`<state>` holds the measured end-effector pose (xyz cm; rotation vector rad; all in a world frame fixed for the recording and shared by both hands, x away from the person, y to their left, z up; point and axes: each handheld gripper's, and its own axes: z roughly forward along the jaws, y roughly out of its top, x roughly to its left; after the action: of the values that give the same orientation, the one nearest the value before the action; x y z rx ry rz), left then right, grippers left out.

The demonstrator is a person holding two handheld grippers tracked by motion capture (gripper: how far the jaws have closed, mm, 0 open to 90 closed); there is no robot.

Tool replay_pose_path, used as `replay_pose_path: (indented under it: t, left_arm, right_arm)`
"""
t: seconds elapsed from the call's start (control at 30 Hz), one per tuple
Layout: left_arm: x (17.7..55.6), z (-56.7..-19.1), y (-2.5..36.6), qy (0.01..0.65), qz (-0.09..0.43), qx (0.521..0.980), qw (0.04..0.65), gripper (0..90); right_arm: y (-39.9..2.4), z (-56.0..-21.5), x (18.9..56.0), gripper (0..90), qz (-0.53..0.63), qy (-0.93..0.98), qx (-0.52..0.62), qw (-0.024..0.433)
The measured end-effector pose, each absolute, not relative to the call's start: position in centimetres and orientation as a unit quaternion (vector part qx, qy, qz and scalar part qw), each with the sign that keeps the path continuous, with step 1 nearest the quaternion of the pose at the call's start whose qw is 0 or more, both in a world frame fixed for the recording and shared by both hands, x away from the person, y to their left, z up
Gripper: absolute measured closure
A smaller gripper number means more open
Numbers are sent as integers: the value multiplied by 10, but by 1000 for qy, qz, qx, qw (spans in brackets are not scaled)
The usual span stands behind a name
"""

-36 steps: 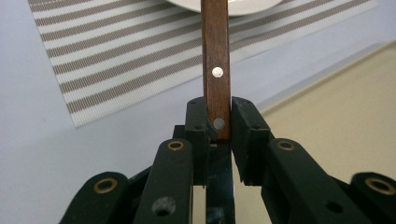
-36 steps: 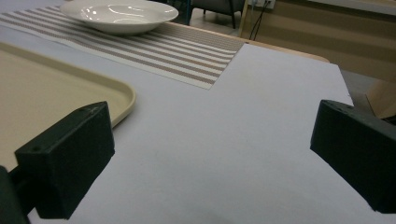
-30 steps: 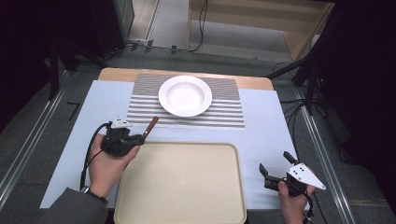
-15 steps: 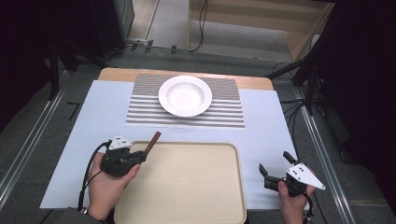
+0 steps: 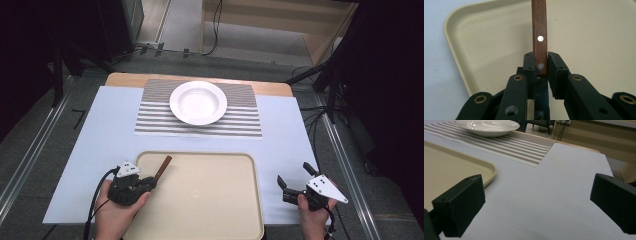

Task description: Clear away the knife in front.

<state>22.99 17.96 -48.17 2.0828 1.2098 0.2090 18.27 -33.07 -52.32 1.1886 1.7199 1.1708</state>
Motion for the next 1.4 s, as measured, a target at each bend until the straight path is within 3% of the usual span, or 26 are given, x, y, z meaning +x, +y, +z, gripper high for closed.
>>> replay_pose_path:
  t: [0.3,0.43,0.5,0.53,0.67,0.7,0.97,1.4]
  left_arm:
    - [226,-494,180,478,77,801,350,758]
    - [227,-491,177,478,104,799,350,617]
    - [228,-486,178,474,114,793,367,614]
    - [229,-483,178,468,115,792,374,631]
    - [229,-478,169,422,102,812,390,875]
    - [230,-479,165,412,95,820,386,892]
    - [235,-489,152,393,100,846,346,896]
    - [234,-493,176,407,108,842,337,897]
  right_arm:
    - [-330,-523,183,0,453,669,463,364]
    - [-330,-523,183,0,454,669,462,364]
    - [-331,-523,182,0,456,669,461,365]
    - [-331,-523,182,0,456,668,461,364]
    - [-330,-523,183,0,454,669,462,365]
    - [-330,-523,183,0,454,669,462,364]
    - [-330,-523,182,0,454,669,461,365]
    - [-329,-524,183,0,449,672,460,367]
